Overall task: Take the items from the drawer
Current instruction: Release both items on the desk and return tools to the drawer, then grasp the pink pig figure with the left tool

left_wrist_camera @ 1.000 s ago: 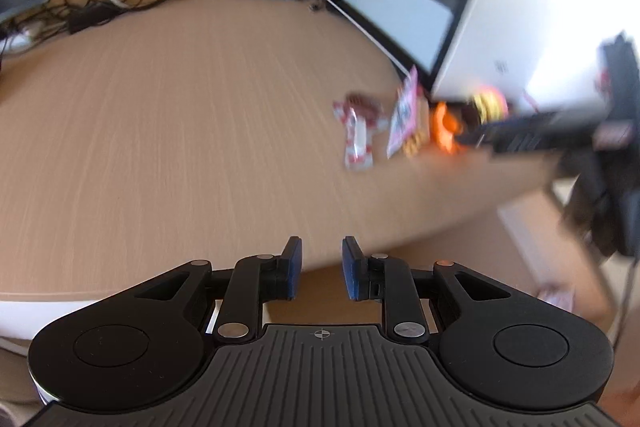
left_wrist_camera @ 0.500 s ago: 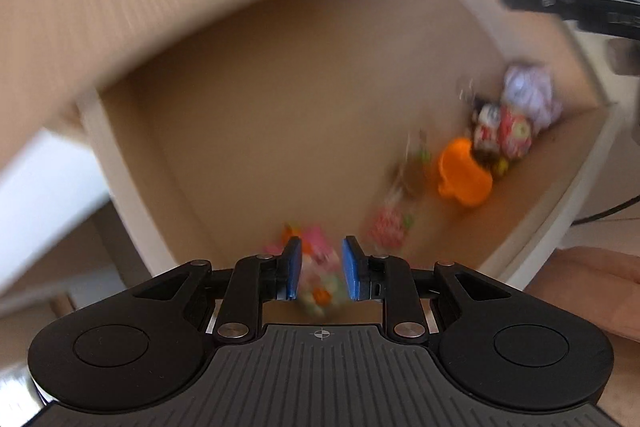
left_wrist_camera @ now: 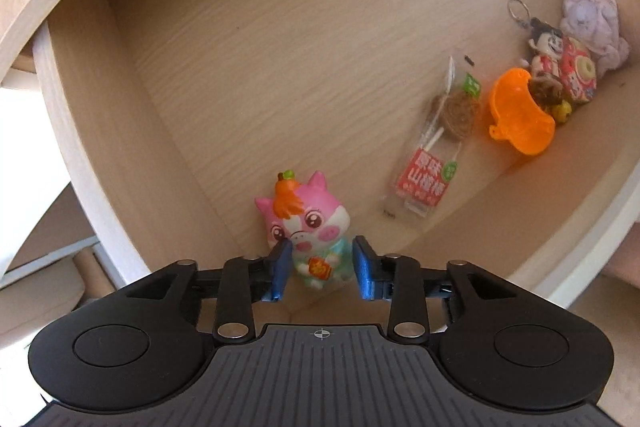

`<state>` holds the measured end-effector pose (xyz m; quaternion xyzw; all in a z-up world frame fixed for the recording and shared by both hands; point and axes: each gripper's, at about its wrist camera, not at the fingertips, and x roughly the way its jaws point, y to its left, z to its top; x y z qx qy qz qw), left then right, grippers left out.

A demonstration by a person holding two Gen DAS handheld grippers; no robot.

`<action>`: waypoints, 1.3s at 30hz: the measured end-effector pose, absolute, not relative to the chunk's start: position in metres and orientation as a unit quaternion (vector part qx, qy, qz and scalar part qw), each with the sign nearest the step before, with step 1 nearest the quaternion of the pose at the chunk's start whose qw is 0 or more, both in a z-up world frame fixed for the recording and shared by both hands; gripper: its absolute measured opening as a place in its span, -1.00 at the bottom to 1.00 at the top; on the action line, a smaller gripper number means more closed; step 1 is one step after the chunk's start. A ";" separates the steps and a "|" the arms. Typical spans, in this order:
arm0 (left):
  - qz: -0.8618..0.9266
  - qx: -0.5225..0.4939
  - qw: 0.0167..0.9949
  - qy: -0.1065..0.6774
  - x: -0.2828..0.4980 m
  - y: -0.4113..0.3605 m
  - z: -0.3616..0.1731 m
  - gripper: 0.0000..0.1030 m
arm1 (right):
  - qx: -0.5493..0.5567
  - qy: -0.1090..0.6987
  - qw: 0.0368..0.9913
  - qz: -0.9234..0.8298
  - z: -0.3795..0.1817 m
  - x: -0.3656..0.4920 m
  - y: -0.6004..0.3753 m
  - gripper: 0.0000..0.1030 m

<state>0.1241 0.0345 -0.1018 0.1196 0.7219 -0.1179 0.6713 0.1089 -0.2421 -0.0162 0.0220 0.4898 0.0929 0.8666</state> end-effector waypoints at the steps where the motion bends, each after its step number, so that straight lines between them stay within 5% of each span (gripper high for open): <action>1: -0.117 0.117 0.676 0.718 0.125 0.035 -0.102 -0.02 | 0.023 0.493 0.865 0.094 -0.017 0.109 -0.242 0.40; 4: -0.130 0.090 0.706 0.690 0.128 0.037 -0.100 0.13 | 0.029 0.500 0.860 0.093 -0.021 0.111 -0.242 0.40; 26: -0.180 0.061 0.725 0.662 0.121 0.054 -0.110 -0.11 | 0.000 0.589 0.789 0.173 -0.053 0.116 -0.196 0.41; 39: -0.198 0.025 0.737 0.646 0.131 0.050 -0.065 -0.17 | -0.079 0.660 0.717 0.210 -0.096 0.125 -0.139 0.41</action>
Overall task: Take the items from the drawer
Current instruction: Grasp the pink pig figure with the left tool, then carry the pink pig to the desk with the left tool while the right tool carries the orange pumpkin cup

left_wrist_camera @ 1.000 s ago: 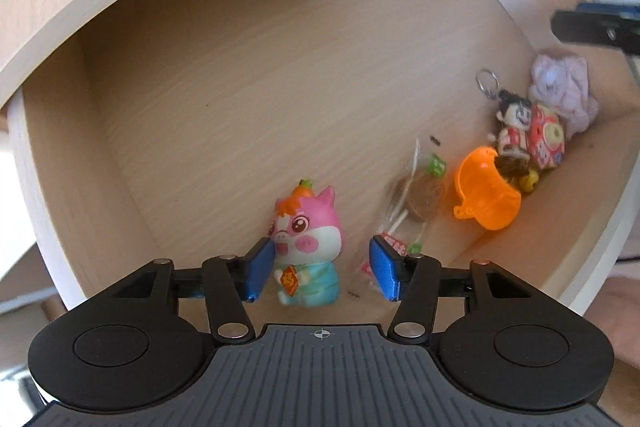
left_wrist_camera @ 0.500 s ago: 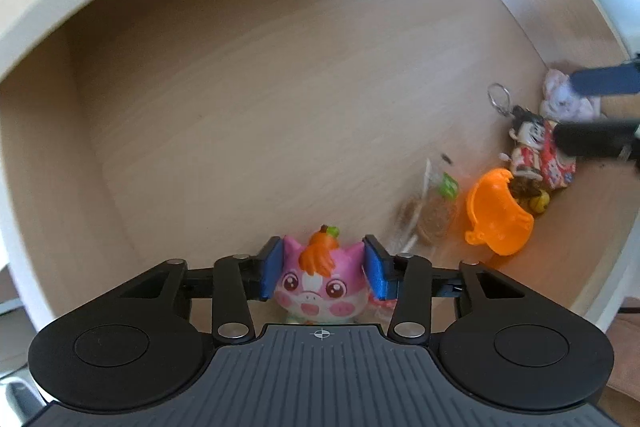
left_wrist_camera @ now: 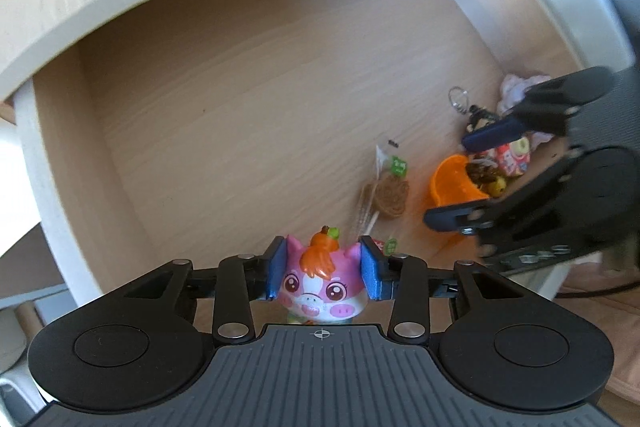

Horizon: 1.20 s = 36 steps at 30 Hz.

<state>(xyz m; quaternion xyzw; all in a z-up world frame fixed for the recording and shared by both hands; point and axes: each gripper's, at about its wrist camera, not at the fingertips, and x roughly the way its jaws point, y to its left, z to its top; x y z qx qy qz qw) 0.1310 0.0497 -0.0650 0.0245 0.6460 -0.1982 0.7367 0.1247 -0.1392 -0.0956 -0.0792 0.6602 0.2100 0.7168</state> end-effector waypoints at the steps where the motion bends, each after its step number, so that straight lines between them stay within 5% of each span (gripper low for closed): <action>1: -0.199 0.025 0.739 0.643 0.131 0.049 -0.063 -0.17 | -0.086 0.666 0.712 0.207 -0.099 0.125 -0.137 0.41; 4: -0.204 0.023 0.744 0.635 0.130 0.053 -0.056 -0.17 | -0.111 0.672 0.705 0.199 -0.105 0.124 -0.132 0.36; 7: -0.207 0.017 0.748 0.630 0.127 0.047 -0.057 -0.18 | -0.126 0.673 0.701 0.200 -0.104 0.121 -0.128 -0.08; 9: -0.210 0.010 0.751 0.626 0.126 0.047 -0.055 -0.19 | -0.133 0.672 0.700 0.203 -0.102 0.118 -0.126 -0.59; 12: -0.217 -0.012 0.759 0.613 0.126 0.055 -0.043 -0.20 | -0.124 0.661 0.712 0.205 -0.088 0.113 -0.128 -0.78; 21: -0.189 -0.098 0.852 0.478 0.170 0.100 0.058 -0.20 | -0.012 0.552 0.813 0.184 0.021 0.127 -0.175 -0.92; 26: -0.121 -0.136 0.883 0.433 0.220 0.107 0.069 -0.20 | 0.024 0.480 0.860 0.173 0.082 0.145 -0.204 -0.92; 29: -0.131 -0.146 0.880 0.433 0.221 0.106 0.069 -0.20 | 0.013 0.520 0.831 0.199 0.070 0.151 -0.201 -0.76; 32: -0.159 -0.124 0.866 0.458 0.212 0.109 0.067 -0.20 | 0.003 0.583 0.785 0.207 0.036 0.161 -0.190 0.41; 36: -0.178 -0.114 0.841 0.499 0.199 0.104 0.046 -0.20 | -0.028 0.657 0.725 0.203 -0.026 0.160 -0.163 0.45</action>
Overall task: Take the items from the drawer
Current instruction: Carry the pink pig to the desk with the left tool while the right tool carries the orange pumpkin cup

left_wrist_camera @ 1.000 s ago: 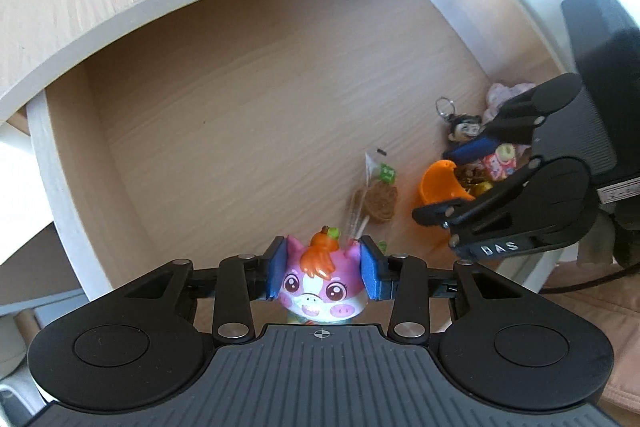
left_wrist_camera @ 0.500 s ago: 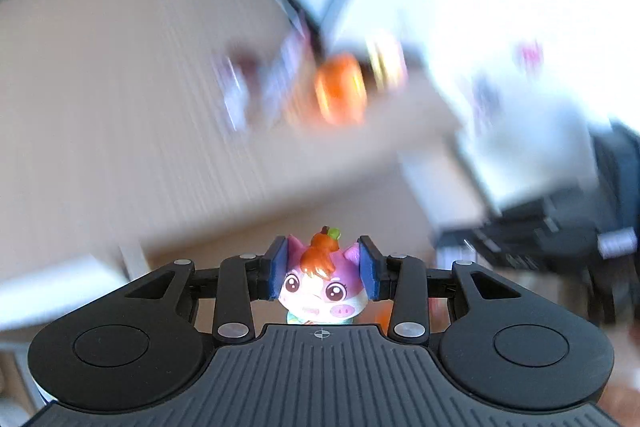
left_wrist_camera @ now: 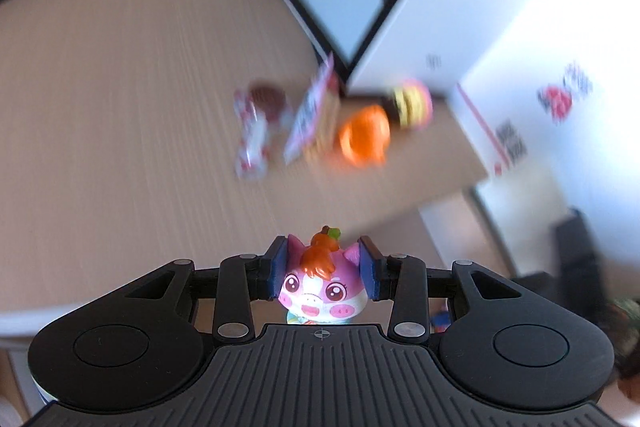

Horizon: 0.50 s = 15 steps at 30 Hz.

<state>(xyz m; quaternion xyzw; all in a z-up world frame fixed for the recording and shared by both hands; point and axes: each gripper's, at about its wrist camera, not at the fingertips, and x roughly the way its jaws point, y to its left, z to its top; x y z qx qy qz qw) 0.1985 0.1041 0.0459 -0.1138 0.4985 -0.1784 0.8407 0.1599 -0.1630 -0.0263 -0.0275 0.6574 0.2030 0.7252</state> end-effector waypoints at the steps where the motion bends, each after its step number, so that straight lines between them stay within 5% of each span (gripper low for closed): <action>1: -0.181 -0.115 0.836 0.505 0.193 0.103 0.038 -0.20 | -0.036 0.672 0.712 0.202 -0.037 0.160 -0.157 0.45; 10: -0.184 -0.132 0.815 0.533 0.166 0.105 0.011 -0.20 | -0.140 0.721 0.650 0.193 -0.085 0.156 -0.114 0.45; 11: -0.184 -0.131 0.815 0.534 0.164 0.106 0.010 -0.20 | -0.150 0.722 0.647 0.194 -0.088 0.155 -0.111 0.32; 12: -0.183 -0.129 0.814 0.535 0.164 0.105 0.008 -0.20 | -0.162 0.718 0.648 0.195 -0.089 0.153 -0.108 -0.06; 15: -0.181 -0.127 0.818 0.531 0.165 0.110 0.010 -0.20 | -0.168 0.700 0.661 0.210 -0.073 0.146 -0.106 -0.04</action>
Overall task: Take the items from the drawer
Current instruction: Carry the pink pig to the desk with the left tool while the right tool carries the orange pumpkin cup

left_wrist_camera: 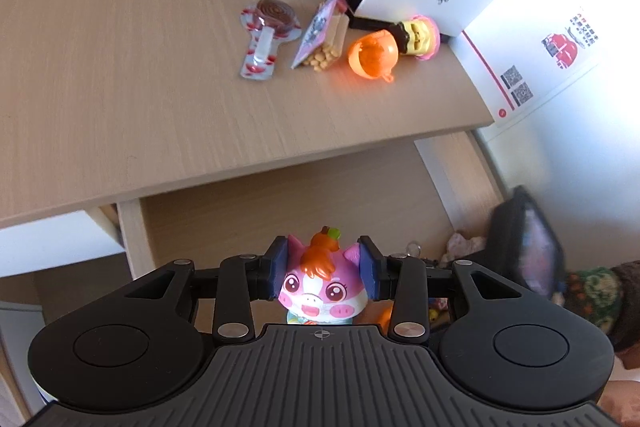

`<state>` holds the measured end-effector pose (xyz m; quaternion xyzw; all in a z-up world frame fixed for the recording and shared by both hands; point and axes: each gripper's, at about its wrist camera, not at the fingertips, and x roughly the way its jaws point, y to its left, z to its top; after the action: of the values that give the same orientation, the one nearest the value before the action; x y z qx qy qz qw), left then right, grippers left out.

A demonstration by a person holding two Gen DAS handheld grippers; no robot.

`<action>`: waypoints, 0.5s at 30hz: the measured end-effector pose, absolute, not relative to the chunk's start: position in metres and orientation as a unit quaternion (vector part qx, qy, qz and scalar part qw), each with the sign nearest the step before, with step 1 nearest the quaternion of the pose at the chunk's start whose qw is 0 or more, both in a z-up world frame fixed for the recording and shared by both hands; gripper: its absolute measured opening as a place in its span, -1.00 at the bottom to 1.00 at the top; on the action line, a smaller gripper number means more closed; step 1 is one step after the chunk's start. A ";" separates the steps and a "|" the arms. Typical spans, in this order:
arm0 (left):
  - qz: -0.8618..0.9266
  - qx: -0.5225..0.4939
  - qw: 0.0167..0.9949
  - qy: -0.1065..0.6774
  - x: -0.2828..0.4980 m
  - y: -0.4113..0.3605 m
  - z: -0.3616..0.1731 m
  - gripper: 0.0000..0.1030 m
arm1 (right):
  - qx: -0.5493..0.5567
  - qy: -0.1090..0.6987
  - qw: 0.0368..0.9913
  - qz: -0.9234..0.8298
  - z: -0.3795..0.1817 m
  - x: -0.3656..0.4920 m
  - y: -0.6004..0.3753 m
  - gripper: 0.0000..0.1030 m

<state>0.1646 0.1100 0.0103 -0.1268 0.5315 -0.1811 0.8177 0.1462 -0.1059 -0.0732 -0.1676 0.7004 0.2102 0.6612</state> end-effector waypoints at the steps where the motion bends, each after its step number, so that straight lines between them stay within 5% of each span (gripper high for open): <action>1: -0.178 -0.129 0.821 0.527 0.165 0.115 0.014 -0.20 | -0.159 0.695 0.667 0.213 -0.064 0.146 -0.109 -0.04; 9: -0.117 -0.133 0.883 0.435 0.219 0.148 0.061 -0.19 | -0.112 0.482 0.866 0.075 0.095 0.216 -0.177 -0.04; 15: -0.088 -0.086 0.881 0.456 0.276 0.140 0.031 -0.19 | -0.114 0.436 0.892 -0.009 0.093 0.272 -0.216 -0.04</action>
<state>0.2763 0.1405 0.0311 -0.0859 0.4564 -0.0876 0.8813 0.2721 -0.2160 0.0933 -0.1144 0.4363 -0.0094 0.8925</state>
